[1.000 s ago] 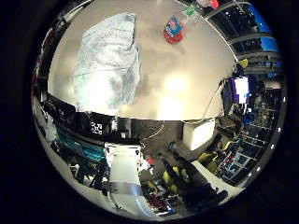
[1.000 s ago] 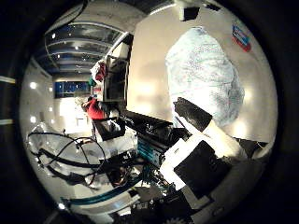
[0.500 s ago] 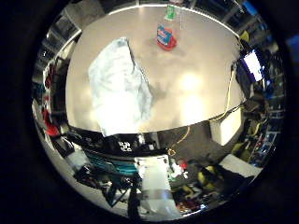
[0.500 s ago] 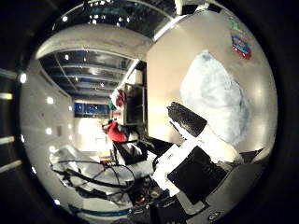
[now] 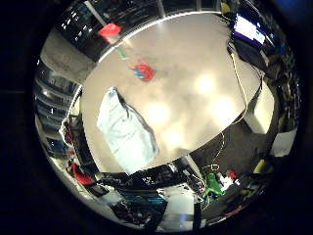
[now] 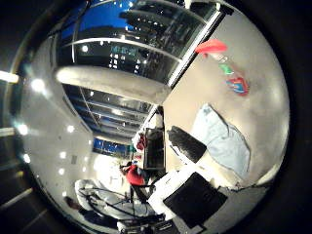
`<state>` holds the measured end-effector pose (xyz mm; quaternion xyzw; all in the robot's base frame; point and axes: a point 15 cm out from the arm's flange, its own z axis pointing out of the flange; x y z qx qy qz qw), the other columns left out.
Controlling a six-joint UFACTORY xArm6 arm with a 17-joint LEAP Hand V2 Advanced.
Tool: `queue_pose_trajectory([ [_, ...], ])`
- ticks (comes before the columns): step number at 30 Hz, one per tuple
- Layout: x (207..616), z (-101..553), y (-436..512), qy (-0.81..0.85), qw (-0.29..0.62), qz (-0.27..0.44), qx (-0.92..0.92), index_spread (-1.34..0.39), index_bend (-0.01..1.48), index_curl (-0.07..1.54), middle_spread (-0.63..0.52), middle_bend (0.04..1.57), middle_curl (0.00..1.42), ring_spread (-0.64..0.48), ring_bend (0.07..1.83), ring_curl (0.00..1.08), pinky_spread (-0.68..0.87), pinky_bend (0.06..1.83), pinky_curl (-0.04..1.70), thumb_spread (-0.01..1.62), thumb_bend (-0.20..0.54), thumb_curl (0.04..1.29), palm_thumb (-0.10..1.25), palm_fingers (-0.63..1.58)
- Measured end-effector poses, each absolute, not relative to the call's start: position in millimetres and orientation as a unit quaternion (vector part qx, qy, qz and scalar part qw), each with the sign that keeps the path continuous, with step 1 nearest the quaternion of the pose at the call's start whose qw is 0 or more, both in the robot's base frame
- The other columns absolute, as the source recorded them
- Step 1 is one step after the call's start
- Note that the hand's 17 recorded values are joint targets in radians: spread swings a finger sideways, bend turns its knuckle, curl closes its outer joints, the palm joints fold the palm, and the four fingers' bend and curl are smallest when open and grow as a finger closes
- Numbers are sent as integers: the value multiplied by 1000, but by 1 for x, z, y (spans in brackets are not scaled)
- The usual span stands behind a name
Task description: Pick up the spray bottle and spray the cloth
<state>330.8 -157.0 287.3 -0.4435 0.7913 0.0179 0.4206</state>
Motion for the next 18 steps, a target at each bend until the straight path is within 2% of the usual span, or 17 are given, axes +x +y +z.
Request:
queue_pose_trajectory([
  [9, 345, 248, -178, 782, 479, 44, -396, -171, 148, 255, 153, 208, 356, 175, 337, 268, 387, 419, 328, 1066, -25, 329, 614, 100],
  [18, 365, 210, -193, 783, 491, 65, -378, -167, 149, 258, 144, 226, 360, 164, 360, 273, 381, 414, 315, 1068, -23, 319, 600, 104],
])
